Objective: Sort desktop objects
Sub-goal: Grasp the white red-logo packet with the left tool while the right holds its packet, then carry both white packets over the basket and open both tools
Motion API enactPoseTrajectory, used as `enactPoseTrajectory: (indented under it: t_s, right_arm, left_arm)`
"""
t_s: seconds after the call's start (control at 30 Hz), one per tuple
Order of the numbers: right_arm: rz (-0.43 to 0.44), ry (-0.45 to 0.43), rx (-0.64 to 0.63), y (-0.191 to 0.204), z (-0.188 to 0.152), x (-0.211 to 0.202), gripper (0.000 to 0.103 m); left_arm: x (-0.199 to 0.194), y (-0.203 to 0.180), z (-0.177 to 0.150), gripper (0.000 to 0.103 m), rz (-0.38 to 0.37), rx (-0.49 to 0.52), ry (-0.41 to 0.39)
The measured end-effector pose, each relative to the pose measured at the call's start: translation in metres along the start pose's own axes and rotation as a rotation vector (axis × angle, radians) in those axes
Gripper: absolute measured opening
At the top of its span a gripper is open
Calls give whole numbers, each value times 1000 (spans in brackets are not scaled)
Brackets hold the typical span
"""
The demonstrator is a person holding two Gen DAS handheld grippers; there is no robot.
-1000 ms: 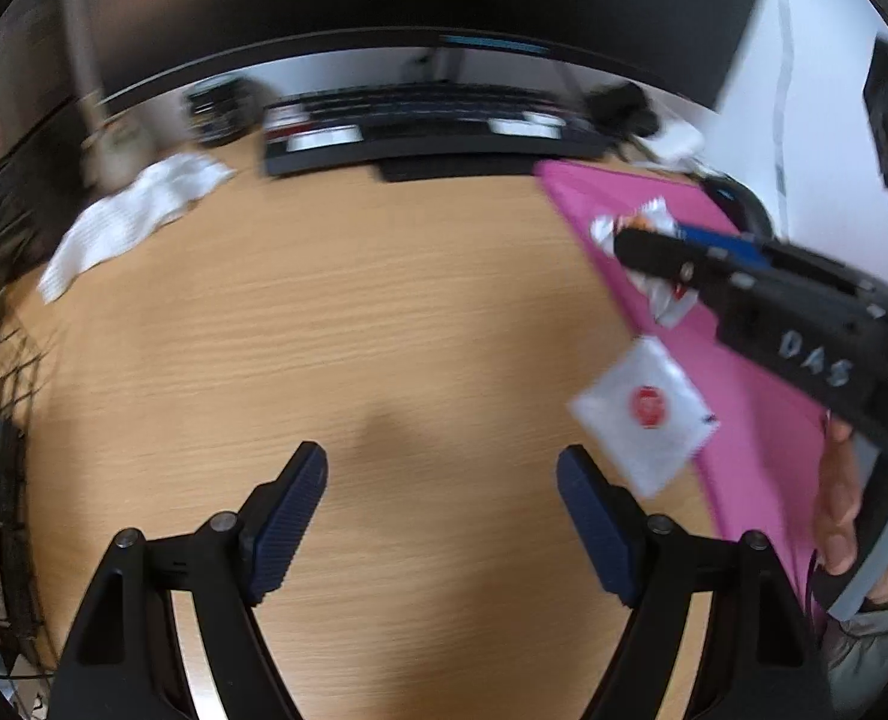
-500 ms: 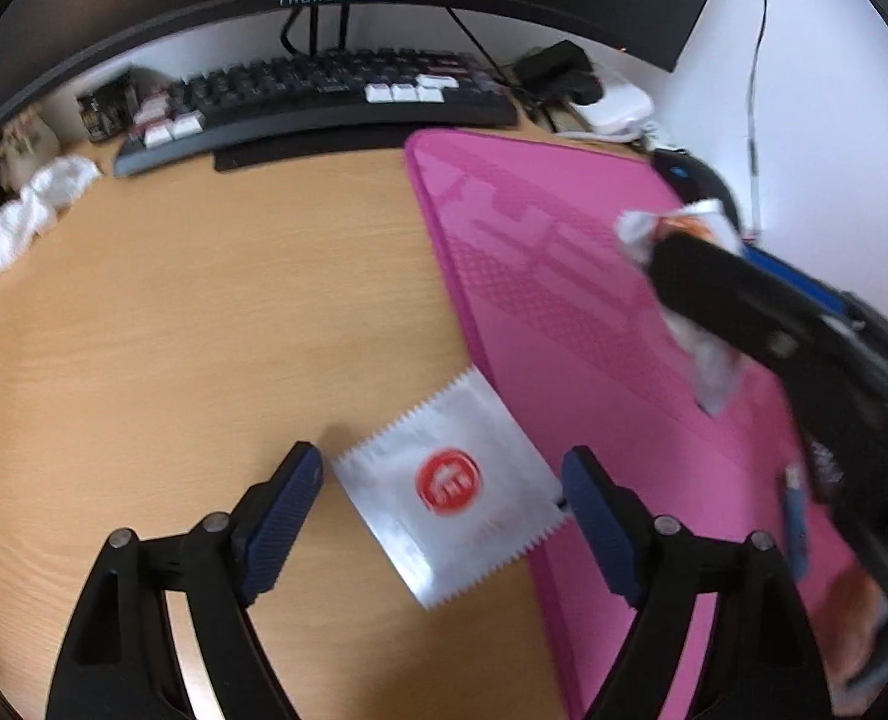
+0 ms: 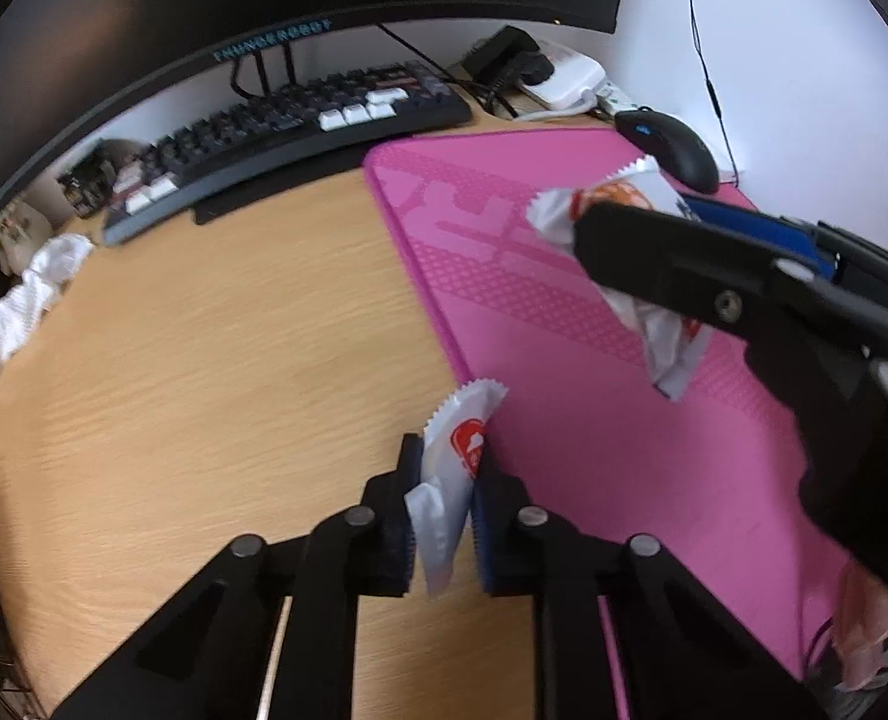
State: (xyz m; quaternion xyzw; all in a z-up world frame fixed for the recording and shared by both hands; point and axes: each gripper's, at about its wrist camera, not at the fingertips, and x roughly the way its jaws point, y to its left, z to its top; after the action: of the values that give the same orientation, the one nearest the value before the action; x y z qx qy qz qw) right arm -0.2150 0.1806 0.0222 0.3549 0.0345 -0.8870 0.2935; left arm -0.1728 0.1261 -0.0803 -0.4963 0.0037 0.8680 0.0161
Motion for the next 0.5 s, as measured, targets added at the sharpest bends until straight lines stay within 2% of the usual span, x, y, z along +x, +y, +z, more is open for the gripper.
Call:
enactPoseTrajectory:
  t_s: [0.23, 0.5]
  right_arm:
    - [9, 2, -20, 16, 1, 0, 29]
    - [40, 4, -78, 64, 7, 1, 29]
  left_arm:
    - [-22, 36, -1, 13, 28, -45, -47]
    - [-67, 89, -6, 13, 62, -102, -129]
